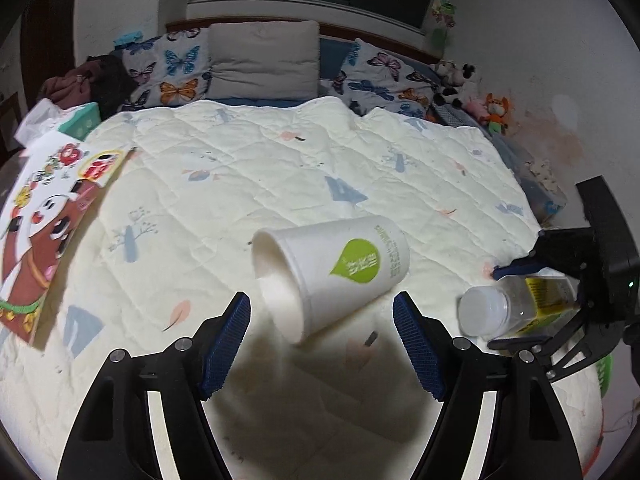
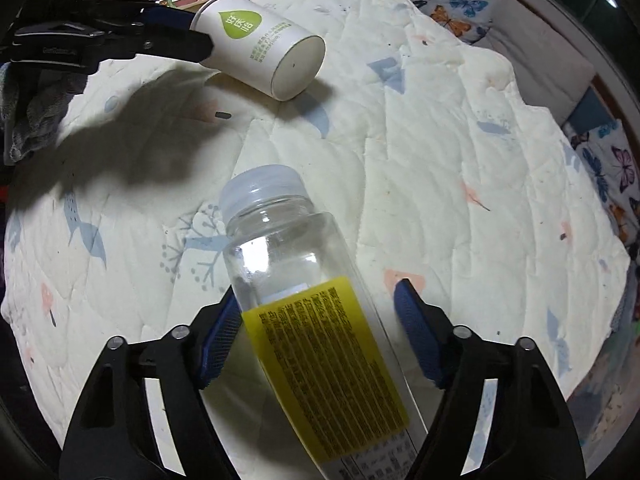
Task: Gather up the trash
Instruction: 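Grasp the yellow-labelled plastic bottle with the right tool while the left tool grasps the white paper cup, then carry the bottle to the green basket and release it with the right tool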
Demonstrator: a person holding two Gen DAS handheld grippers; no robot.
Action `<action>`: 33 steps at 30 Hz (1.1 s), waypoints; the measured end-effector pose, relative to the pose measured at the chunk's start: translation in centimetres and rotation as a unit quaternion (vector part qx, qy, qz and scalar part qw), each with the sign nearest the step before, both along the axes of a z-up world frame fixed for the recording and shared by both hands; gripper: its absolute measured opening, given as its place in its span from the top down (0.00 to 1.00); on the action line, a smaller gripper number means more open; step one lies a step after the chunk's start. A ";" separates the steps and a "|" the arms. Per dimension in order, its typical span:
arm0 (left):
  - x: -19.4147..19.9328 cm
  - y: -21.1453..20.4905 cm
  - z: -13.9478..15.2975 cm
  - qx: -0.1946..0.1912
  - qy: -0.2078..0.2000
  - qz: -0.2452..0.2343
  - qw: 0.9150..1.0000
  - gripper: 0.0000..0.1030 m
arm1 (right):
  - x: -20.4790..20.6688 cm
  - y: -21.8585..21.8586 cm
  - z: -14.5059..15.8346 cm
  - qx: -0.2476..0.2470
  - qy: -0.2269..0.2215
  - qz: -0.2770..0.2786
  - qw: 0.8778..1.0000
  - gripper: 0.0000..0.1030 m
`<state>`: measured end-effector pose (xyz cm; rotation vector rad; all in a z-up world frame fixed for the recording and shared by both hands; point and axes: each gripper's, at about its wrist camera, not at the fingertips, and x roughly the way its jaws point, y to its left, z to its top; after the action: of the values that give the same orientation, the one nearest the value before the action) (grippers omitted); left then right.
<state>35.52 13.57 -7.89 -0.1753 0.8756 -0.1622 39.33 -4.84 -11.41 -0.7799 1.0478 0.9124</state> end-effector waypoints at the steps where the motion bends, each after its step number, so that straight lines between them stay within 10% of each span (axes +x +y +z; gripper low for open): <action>1: 0.3 0.0 0.0 -0.006 0.000 -0.006 1.000 0.32 | -0.1 0.1 0.0 0.000 0.002 0.002 1.000 0.35; 12: 2.0 -0.9 -0.9 -0.041 -0.002 -0.044 0.998 0.46 | -0.5 -0.2 0.4 0.009 0.025 -0.011 1.000 0.47; 24: 2.6 -2.1 -1.7 -0.057 -0.004 -0.059 0.997 0.95 | -0.6 0.0 0.1 0.026 0.041 -0.044 0.998 0.51; 33: 0.1 -2.7 -0.3 -0.062 -0.016 -0.056 0.996 0.97 | -3.5 -1.7 1.3 0.060 0.026 -0.105 0.992 0.52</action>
<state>35.66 10.83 -8.23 -0.2385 0.8443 -0.3225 35.86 -6.58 -10.13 -0.5375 1.0885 0.8100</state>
